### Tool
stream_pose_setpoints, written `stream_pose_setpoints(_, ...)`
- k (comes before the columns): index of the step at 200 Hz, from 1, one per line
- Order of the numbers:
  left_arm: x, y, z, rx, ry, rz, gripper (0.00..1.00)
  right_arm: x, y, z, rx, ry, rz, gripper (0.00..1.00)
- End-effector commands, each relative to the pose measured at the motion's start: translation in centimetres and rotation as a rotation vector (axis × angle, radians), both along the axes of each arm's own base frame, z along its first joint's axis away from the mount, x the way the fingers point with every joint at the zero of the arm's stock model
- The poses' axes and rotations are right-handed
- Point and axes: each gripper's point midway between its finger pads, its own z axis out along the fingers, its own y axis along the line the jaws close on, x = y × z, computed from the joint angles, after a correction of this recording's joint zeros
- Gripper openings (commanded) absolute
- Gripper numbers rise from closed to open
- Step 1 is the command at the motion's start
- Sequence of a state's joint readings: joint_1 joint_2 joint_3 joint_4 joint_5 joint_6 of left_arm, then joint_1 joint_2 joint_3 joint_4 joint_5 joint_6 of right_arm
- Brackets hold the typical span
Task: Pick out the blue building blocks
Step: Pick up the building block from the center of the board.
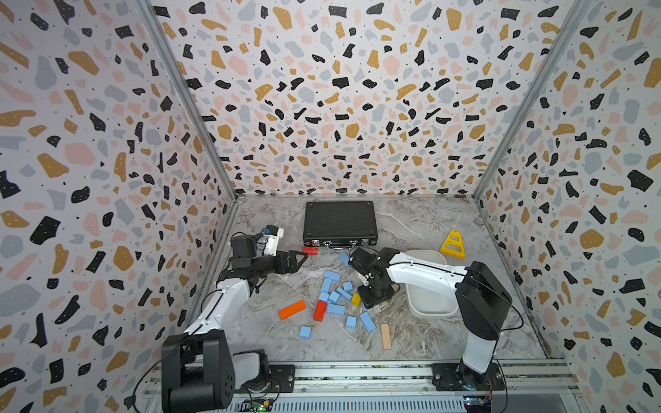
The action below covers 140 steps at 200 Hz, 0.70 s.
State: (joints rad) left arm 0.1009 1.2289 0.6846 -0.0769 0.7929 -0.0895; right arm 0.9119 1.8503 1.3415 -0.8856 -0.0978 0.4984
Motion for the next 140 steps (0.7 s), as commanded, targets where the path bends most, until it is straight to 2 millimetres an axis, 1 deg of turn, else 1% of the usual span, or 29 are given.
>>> stream_pose_setpoints(1, 0.0, -0.4, 0.4, -0.002, -0.035, -0.031, 1.0, 0.8, 0.9, 0.6, 0.019, -0.016, -0.007, 0.5)
stream_pose_setpoints(38, 0.0, -0.3, 0.4, 0.001, -0.035, -0.032, 1.0, 1.0, 1.8, -0.1, 0.034, -0.001, -0.004, 0.53)
stream_pose_setpoints(52, 0.0, -0.3, 0.2, 0.001, -0.031, -0.032, 1.0, 1.2, 1.9, -0.4, 0.028, -0.001, 0.001, 0.53)
stream_pose_setpoints(74, 0.0, -0.3, 0.1, 0.0, -0.023, -0.032, 1.0, 1.5, 1.9, -0.9, 0.01, -0.007, 0.007, 0.5)
stream_pose_setpoints(96, 0.0, -0.3, -0.1, 0.0, -0.019, -0.033, 1.0, 1.9, 1.6, -1.2, -0.014, -0.027, 0.011, 0.43)
stream_pose_setpoints(107, 0.0, -0.4, -0.2, -0.002, -0.014, -0.033, 1.0, 2.1, 1.6, -1.3, -0.015, -0.034, 0.022, 0.33)
stream_pose_setpoints(114, 0.0, -0.4, -0.2, -0.002, -0.012, -0.033, 1.0, 2.2, 1.7, -1.2, -0.017, -0.042, 0.028, 0.28)
stream_pose_setpoints(126, 0.0, -0.3, -0.3, -0.002, -0.01, -0.034, 1.0, 2.6, 1.6, -0.8, -0.021, -0.061, 0.029, 0.26)
stream_pose_setpoints(140, 0.0, -0.4, -0.1, -0.007, -0.015, -0.04, 1.0, 3.0, 1.7, 0.5, -0.009, -0.088, 0.033, 0.26)
